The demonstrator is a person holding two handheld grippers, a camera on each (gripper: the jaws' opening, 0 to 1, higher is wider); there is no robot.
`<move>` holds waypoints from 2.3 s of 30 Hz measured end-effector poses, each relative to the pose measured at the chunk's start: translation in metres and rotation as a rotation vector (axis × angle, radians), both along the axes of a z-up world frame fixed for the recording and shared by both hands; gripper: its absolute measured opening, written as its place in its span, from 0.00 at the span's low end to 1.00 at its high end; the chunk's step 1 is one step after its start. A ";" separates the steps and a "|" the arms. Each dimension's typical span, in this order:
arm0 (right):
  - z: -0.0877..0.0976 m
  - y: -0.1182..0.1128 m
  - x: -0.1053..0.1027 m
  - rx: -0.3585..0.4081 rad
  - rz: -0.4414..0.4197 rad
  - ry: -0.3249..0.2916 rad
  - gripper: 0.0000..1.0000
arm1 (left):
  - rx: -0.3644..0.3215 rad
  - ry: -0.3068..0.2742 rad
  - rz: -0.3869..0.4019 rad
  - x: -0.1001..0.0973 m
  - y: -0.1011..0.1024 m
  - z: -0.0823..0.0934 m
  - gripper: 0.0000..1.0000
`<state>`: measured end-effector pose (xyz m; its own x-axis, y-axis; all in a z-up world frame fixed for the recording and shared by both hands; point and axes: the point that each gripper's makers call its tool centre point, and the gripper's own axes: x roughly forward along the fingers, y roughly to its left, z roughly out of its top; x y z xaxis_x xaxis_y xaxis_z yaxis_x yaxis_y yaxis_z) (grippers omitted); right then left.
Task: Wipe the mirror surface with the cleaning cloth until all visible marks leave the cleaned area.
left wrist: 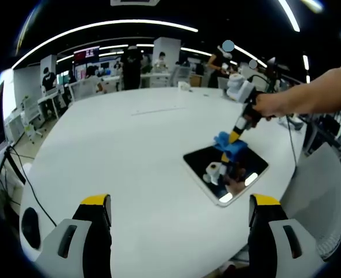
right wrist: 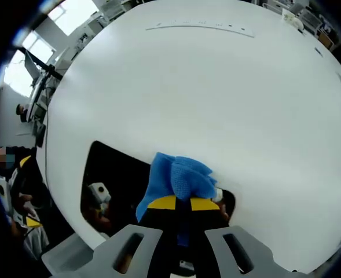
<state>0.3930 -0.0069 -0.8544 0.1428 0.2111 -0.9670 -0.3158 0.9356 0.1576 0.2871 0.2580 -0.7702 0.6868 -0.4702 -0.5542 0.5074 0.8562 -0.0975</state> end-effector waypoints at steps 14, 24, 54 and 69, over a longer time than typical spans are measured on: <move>-0.001 -0.003 -0.020 0.001 -0.013 -0.020 0.00 | -0.007 -0.012 -0.001 0.002 -0.005 0.003 1.00; -0.001 -0.002 -0.043 0.008 -0.026 -0.046 0.00 | 0.008 -0.013 -0.003 0.002 -0.002 0.004 1.00; -0.002 0.009 -0.098 0.054 0.007 -0.026 0.00 | 0.005 -0.057 0.049 -0.006 -0.013 0.016 1.00; -0.003 0.011 -0.111 0.059 0.005 -0.001 0.00 | -0.027 -0.082 0.054 -0.002 -0.012 0.026 1.00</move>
